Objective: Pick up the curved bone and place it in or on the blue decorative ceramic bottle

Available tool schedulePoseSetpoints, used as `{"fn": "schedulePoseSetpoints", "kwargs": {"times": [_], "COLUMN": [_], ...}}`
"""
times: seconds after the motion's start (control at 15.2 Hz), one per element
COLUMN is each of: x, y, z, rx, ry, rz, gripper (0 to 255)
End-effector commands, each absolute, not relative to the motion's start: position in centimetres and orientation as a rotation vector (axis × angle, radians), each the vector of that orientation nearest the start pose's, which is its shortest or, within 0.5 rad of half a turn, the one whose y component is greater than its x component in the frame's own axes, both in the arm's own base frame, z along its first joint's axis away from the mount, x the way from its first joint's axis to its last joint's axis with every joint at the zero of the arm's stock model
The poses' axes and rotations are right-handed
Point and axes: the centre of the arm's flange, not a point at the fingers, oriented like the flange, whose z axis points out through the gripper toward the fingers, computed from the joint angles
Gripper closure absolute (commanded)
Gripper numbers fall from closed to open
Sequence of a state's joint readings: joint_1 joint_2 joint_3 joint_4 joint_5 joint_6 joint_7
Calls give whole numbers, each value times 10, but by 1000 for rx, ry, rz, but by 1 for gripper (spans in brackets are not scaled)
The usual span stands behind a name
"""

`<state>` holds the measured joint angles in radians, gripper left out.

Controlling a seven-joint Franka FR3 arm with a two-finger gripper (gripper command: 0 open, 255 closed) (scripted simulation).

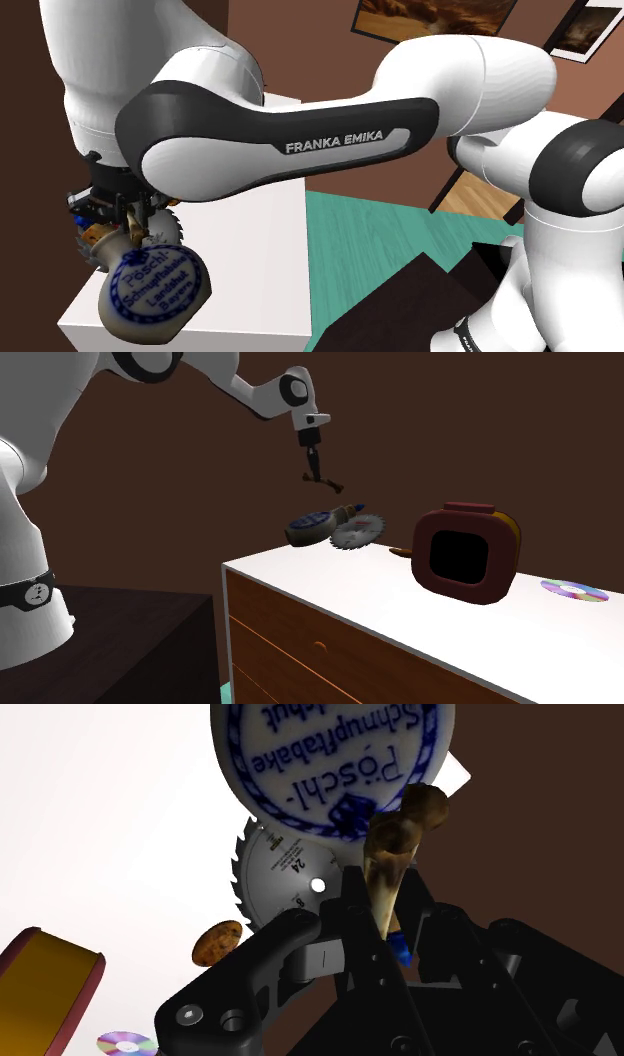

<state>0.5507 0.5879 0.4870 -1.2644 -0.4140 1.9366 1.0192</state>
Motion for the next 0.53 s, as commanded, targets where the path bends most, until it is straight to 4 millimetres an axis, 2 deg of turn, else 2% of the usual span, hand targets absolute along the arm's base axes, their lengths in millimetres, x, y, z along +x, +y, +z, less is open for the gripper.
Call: {"fn": "schedulePoseSetpoints", "kwargs": {"times": [0.0, 0.46], "x": [465, 465], "y": [563, 563], "z": [447, 410], "rx": [-3072, -3072], "ry": [-73, -73], "rz": [-302, -302], "gripper": [255, 255]}}
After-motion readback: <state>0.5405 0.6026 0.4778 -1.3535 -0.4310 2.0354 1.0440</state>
